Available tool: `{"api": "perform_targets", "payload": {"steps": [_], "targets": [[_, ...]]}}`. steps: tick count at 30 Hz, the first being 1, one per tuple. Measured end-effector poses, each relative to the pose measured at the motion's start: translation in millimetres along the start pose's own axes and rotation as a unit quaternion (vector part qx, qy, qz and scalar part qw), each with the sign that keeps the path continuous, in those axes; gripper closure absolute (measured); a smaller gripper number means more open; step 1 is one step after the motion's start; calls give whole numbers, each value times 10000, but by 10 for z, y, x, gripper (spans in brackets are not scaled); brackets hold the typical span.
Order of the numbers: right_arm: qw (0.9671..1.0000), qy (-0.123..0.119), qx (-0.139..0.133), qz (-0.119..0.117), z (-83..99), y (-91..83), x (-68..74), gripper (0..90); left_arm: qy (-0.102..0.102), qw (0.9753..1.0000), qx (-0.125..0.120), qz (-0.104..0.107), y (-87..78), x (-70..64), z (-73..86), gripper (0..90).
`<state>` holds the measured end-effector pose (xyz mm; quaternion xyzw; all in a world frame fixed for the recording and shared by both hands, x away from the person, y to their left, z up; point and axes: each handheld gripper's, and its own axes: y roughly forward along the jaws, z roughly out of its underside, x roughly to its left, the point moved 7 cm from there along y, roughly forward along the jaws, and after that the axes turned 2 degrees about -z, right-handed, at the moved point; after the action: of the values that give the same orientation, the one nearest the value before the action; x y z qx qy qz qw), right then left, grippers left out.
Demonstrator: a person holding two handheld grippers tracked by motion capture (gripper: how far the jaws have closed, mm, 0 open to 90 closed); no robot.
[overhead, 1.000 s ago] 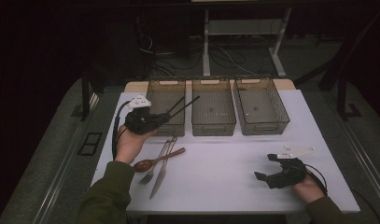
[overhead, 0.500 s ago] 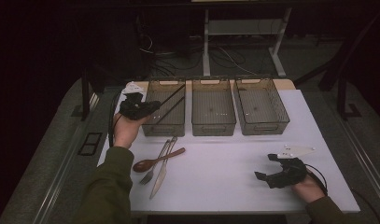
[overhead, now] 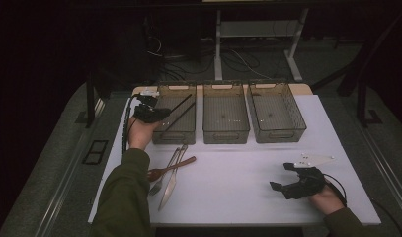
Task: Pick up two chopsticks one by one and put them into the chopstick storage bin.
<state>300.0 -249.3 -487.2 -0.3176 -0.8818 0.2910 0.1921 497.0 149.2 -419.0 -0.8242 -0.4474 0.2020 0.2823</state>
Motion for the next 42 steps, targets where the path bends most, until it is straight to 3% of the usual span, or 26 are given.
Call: {"api": "perform_targets", "payload": {"steps": [13, 27, 37, 42], "targets": [[10000, 2, -32, -40, -2, -15, -4, 90, 87, 9997, 218, -56, 204, -53, -32, 848], [10000, 9, -35, -50, -3, -15, 1, 89, 100, 9999, 33, -48, 154, -68, -82, 805], [9999, 95, -63, -88, -13, -30, -9, 89, 206, 9989, -243, 331, -38, -211, -167, 699], [9998, 130, -34, -120, -9, -30, -18, 89, 417, 9958, -481, 653, -170, -387, -215, 623]]}}
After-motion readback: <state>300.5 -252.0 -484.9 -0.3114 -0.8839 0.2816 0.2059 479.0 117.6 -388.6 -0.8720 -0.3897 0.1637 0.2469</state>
